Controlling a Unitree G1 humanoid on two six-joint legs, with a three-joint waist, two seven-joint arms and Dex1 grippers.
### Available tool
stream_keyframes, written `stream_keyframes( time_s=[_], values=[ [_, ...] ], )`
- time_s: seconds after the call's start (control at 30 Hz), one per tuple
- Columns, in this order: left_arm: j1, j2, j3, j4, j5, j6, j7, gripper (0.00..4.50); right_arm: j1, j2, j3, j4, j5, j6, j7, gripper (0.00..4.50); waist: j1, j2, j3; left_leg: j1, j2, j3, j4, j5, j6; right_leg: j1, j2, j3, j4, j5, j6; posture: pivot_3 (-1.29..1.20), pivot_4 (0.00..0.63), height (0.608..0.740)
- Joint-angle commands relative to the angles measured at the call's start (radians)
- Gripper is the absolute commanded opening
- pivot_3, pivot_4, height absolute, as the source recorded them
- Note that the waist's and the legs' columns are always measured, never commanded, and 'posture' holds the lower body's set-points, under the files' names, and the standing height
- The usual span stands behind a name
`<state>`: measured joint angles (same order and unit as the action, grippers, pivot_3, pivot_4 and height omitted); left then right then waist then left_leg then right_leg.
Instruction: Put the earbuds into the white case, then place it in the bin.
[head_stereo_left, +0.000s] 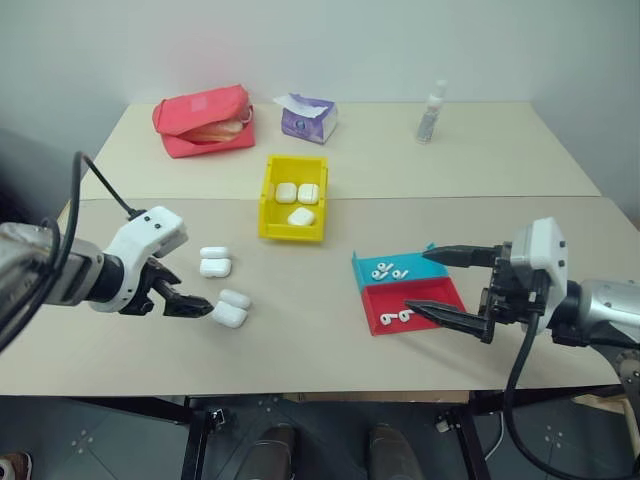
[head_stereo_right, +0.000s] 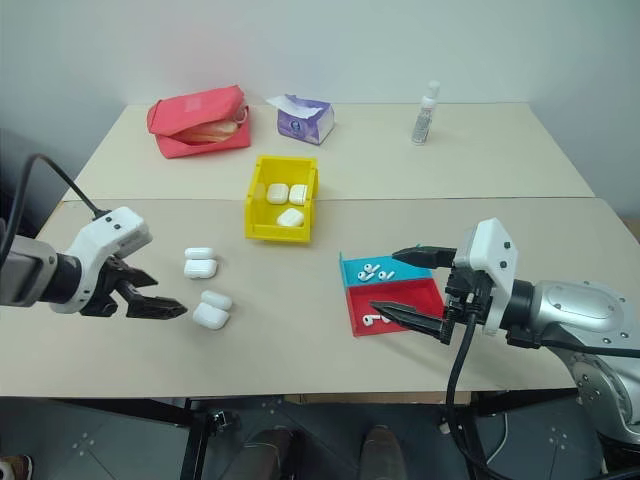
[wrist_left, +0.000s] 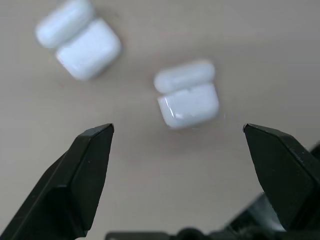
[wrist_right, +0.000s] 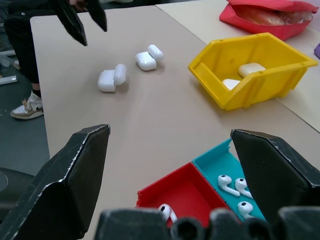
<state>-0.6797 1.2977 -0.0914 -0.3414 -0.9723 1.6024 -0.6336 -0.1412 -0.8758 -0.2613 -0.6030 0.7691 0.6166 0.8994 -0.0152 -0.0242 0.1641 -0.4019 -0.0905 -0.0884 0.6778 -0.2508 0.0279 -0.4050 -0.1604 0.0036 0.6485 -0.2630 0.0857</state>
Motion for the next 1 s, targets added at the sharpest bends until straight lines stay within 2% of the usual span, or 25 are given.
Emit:
stream_keyframes(
  time_s=[0.03,0.27,0.47,0.67,0.8,0.9,1.0],
  values=[
    [-0.057,0.045,-0.087,0.027,-0.144,0.012,0.06,4.5,-0.005,0.016,0.007,-0.037,0.012,-0.008,-0.022,4.47,0.001,0.0,0.0,0.0,0.0,0.001,0.0,-0.001,0.001,0.0,0.0,0.001,0.0,0.0,0.0,0.0,0.15,0.74],
    [-0.191,-0.032,-0.271,0.167,-0.466,0.012,0.43,4.5,0.015,0.05,0.03,-0.07,0.002,-0.017,-0.062,4.47,0.007,-0.001,0.0,0.001,0.0,0.003,0.001,-0.001,0.001,-0.001,0.0,0.004,0.0,0.0,0.0,0.0,0.15,0.74],
    [-0.28,-0.133,-0.351,0.279,-0.605,0.012,0.751,4.5,0.028,0.057,0.022,-0.093,0.013,-0.013,-0.092,4.47,0.007,-0.001,0.0,0.001,0.0,0.005,0.001,0.002,-0.003,-0.002,0.0,0.007,0.0,0.0,0.0,0.0,0.15,0.74],
    [-0.339,-0.207,-0.434,0.365,-0.746,0.012,0.974,4.5,0.05,0.069,0.033,-0.115,0.007,-0.017,-0.115,4.47,0.006,-0.001,0.0,0.001,0.0,0.007,0.001,0.002,-0.003,-0.004,0.0,0.01,0.001,0.0,0.0,0.0,0.15,0.74],
    [-0.336,-0.227,-0.455,0.396,-0.85,-0.031,1.112,4.5,0.049,0.076,0.042,-0.116,0.002,-0.02,-0.124,4.47,0.004,-0.001,0.0,0.0,0.0,0.008,0.001,0.002,-0.004,-0.005,0.0,0.01,0.002,0.0,0.0,0.0,0.15,0.74],
    [-0.336,-0.214,-0.52,0.401,-0.963,-0.079,1.223,4.5,0.049,0.081,0.047,-0.114,-0.003,-0.023,-0.127,4.47,0.005,-0.001,0.0,0.001,0.0,0.008,0.001,0.002,-0.004,-0.005,0.0,0.011,0.002,0.0,0.0,0.0,0.15,0.74],
    [-0.326,-0.205,-0.556,0.383,-1.0,-0.113,1.284,4.5,0.052,0.087,0.05,-0.111,-0.009,-0.026,-0.125,4.47,0.005,-0.001,0.0,0.0,0.0,0.008,0.001,0.002,-0.004,-0.006,0.0,0.011,0.002,0.0,0.0,0.0,0.15,0.74]
  ],
)
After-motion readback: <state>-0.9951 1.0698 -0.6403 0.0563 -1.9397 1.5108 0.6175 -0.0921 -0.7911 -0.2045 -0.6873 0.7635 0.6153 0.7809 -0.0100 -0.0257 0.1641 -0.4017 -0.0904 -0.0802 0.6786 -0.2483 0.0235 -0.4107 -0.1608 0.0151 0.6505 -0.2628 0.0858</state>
